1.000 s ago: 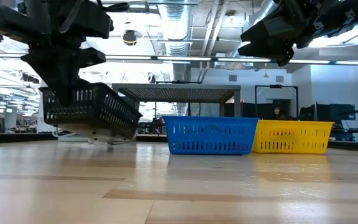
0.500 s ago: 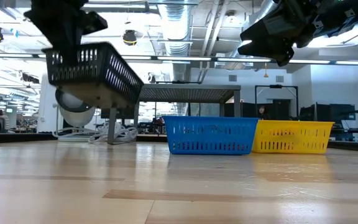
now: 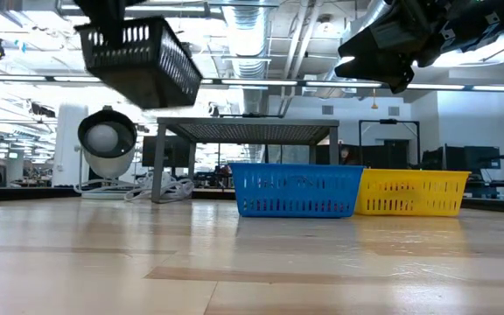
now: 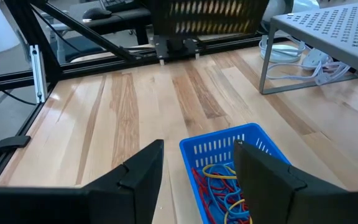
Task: Pick & Place Office Desk Supplies
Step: Put the black bin on the shelf, then put the blue bin on the shelf
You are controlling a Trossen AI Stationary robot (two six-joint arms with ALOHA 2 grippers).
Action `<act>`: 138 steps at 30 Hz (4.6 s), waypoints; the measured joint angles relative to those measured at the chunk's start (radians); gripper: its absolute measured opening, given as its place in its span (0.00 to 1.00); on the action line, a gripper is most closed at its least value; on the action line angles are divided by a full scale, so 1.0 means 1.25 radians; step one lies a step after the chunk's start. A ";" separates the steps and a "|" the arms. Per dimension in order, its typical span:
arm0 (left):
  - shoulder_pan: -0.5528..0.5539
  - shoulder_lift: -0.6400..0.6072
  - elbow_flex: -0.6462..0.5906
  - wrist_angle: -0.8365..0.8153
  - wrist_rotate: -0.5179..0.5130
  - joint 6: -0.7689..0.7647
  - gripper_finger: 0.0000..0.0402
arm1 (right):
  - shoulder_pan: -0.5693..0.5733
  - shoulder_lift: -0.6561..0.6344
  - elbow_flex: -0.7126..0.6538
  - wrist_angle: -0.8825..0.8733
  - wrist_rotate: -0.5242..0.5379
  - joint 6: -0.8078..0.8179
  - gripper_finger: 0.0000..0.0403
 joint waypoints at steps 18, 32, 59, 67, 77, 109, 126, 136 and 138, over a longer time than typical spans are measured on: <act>0.311 -0.001 0.060 0.004 -0.005 0.275 0.00 | 0.000 0.000 0.000 -0.006 -0.003 -0.017 0.47; 0.533 0.000 0.060 0.102 0.082 0.432 0.01 | 0.000 0.000 0.000 -0.009 -0.042 -0.044 0.47; 0.591 0.084 0.062 0.129 0.115 0.516 0.02 | -0.023 0.000 0.001 -0.012 -0.042 -0.112 0.47; 0.591 0.083 0.060 0.097 0.116 0.482 0.14 | -0.035 0.000 0.001 -0.012 -0.042 -0.119 0.47; 0.590 0.083 0.110 0.084 0.116 0.479 0.42 | -0.045 0.000 0.001 -0.012 -0.042 -0.126 0.47; 0.223 0.199 0.011 0.391 0.017 0.798 0.49 | 0.037 -0.006 0.000 -0.059 -0.038 -0.137 0.47; 0.216 0.290 0.009 0.405 0.079 0.889 0.49 | 0.143 -0.139 -0.033 -0.097 0.168 -0.113 0.47; 0.212 0.299 -0.069 0.489 0.082 0.944 0.48 | 0.153 -0.172 -0.033 -0.099 0.168 -0.125 0.47; 0.212 0.299 -0.080 0.506 0.087 0.945 0.48 | 0.153 -0.172 -0.033 -0.099 0.168 -0.125 0.47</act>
